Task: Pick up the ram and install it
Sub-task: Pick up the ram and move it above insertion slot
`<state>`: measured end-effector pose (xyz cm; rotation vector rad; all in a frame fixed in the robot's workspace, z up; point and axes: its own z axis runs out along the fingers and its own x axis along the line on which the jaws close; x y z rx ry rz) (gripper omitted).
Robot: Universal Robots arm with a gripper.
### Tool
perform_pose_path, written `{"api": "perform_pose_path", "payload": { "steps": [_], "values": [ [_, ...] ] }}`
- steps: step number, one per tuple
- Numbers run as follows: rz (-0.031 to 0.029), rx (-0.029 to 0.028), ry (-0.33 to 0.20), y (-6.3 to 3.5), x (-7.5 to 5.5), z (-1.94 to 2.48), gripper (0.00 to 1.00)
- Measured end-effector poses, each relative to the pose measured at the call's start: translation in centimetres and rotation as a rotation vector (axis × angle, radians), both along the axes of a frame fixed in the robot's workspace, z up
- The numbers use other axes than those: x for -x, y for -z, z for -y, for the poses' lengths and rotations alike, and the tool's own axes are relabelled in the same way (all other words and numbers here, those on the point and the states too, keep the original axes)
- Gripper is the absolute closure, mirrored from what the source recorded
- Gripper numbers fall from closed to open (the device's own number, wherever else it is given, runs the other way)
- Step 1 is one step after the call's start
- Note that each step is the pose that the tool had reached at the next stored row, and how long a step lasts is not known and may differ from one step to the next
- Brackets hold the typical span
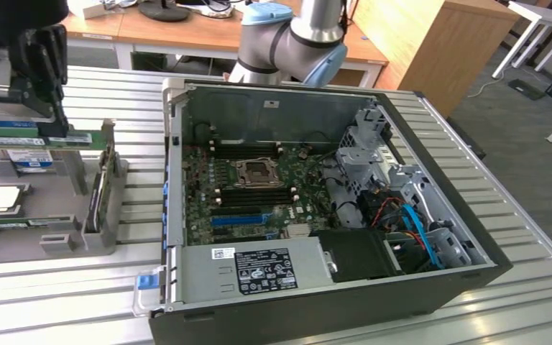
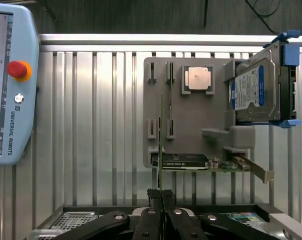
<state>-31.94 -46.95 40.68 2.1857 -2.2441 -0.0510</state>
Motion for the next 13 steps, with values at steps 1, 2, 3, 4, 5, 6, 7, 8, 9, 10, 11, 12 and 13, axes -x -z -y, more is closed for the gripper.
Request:
{"api": "perform_pose_path", "payload": {
  "steps": [1, 2, 3, 4, 5, 6, 7, 8, 9, 10, 11, 12, 13],
  "values": [
    [0.0, 0.0, 0.0, 0.0, -0.3, 0.0, 0.88],
    [0.0001, -0.0001, 0.0, 0.01, -0.6, -0.01, 0.88],
    [0.0001, 0.0, 0.0, 0.0, -0.9, -0.01, 0.88],
    [0.0001, -0.0001, 0.0, 0.01, -1.3, -0.01, 0.88],
    [0.0, 0.0, 0.0, 0.0, -1.6, -0.01, 0.88],
    [0.0, 0.0, 0.0, 0.0, -1.9, 0.0, 0.88],
    [0.0, 0.0, 0.0, 0.0, -2.2, 0.0, 0.88],
    [0.0, 0.0, 0.0, 0.0, -2.5, 0.0, 0.88],
    [0.0, -0.0001, 0.0, 0.0, -2.9, -0.01, 0.88],
    [0.0001, -0.0001, 0.0, 0.0, -3.2, -0.01, 0.88],
    [0.0001, -0.0001, 0.0, 0.01, -3.5, -0.01, 0.88],
    [0.0, 0.0, 0.0, 0.0, -3.8, -0.01, 0.88],
    [0.0, 0.0, 0.0, 0.0, -4.1, -0.01, 0.88]
  ]
}}
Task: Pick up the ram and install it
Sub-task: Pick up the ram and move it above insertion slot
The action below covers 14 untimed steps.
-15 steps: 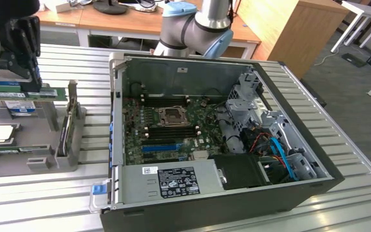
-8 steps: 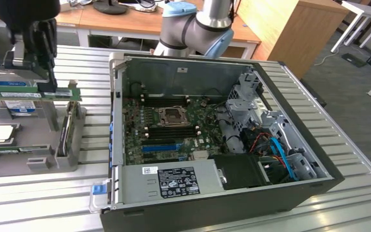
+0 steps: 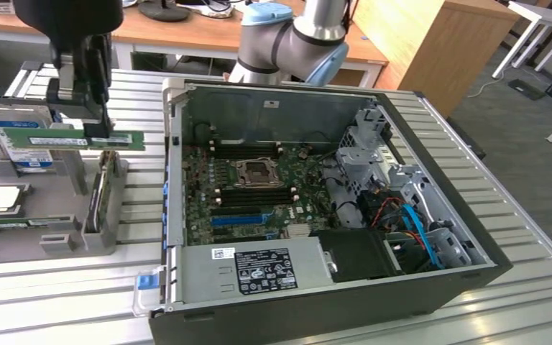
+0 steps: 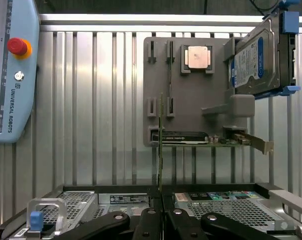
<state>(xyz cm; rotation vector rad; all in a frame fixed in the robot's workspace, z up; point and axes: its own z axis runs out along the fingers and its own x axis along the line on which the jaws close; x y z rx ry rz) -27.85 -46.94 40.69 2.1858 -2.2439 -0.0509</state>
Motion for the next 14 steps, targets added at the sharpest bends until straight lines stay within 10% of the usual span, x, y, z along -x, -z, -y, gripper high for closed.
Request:
{"api": "perform_pose_path", "payload": {
  "steps": [14],
  "values": [
    [0.0001, -0.0001, 0.0, 0.01, -4.4, 0.0, 0.88]
  ]
}}
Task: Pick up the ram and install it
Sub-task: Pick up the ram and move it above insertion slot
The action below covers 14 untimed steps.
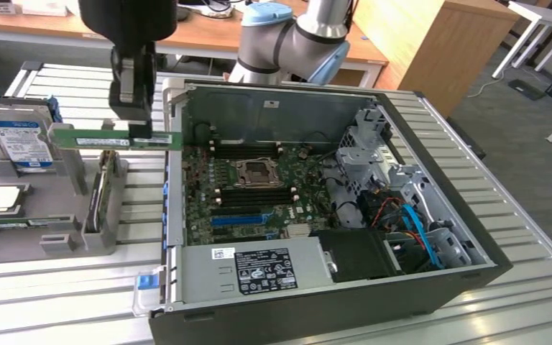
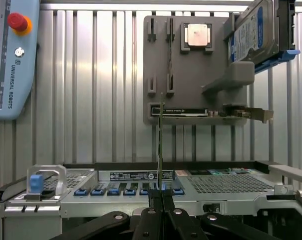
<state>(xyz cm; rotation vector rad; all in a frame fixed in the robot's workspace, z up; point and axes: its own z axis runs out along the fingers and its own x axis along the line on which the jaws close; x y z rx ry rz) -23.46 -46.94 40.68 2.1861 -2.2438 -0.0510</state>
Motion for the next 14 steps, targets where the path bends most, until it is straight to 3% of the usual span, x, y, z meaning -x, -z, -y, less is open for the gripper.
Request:
{"api": "perform_pose_path", "payload": {
  "steps": [6, 8, 14],
  "values": [
    [-0.0001, 0.0001, 0.0, -0.01, -1.9, 0.0, 0.88],
    [0.0, 0.0, 0.0, 0.0, -5.2, 0.0, 0.88],
    [-0.0001, 0.0001, 0.0, -0.01, -6.9, 0.0, 0.88]
  ]
}}
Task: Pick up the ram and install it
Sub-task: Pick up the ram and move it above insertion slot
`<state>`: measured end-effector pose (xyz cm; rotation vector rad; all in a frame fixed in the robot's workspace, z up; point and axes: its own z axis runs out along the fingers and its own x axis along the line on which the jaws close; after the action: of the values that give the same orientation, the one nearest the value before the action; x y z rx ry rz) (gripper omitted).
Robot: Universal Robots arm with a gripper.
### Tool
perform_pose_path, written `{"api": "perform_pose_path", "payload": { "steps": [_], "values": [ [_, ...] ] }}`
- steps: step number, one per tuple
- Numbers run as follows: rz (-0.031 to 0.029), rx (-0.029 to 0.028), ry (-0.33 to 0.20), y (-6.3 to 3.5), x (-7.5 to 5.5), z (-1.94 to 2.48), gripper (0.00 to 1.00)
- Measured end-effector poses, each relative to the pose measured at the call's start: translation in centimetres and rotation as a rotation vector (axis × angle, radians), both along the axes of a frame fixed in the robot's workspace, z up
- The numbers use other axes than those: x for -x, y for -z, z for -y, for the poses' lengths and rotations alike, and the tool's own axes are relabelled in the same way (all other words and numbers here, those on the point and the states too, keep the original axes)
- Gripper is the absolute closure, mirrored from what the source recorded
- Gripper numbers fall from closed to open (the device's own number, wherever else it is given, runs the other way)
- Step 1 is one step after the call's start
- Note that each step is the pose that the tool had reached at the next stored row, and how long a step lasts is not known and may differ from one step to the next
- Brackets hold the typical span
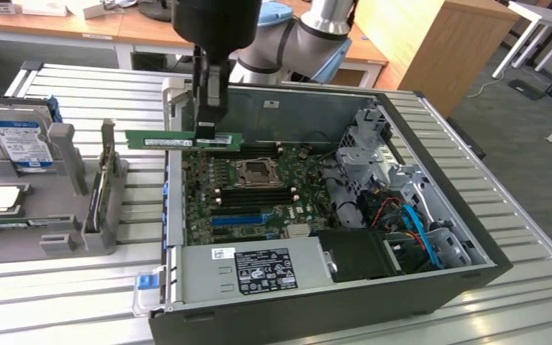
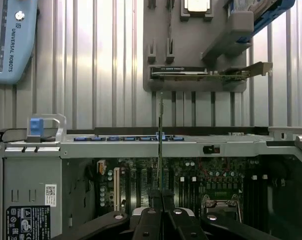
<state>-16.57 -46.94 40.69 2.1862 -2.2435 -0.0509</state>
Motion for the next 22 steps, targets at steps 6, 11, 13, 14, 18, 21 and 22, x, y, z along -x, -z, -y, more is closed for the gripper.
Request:
{"api": "perform_pose_path", "payload": {
  "steps": [6, 11, 13, 14, 18, 21, 22],
  "values": [
    [0.0, 0.0, 0.0, 0.0, -1.8, 0.0, 0.88],
    [0.0, 0.0, 0.0, 0.0, -3.2, 0.0, 0.88],
    [0.0, 0.0, 0.0, 0.0, -3.8, 0.0, 0.88],
    [0.0001, -0.0001, 0.0, 0.01, -4.1, 0.0, 0.88],
    [-0.0001, 0.0, 0.0, 0.0, -5.3, 0.0, 0.88],
    [0.0, 0.0, 0.0, 0.0, -6.1, 0.0, 0.88],
    [0.0, 0.0, 0.0, 0.0, -6.4, 0.0, 0.88]
  ]
}}
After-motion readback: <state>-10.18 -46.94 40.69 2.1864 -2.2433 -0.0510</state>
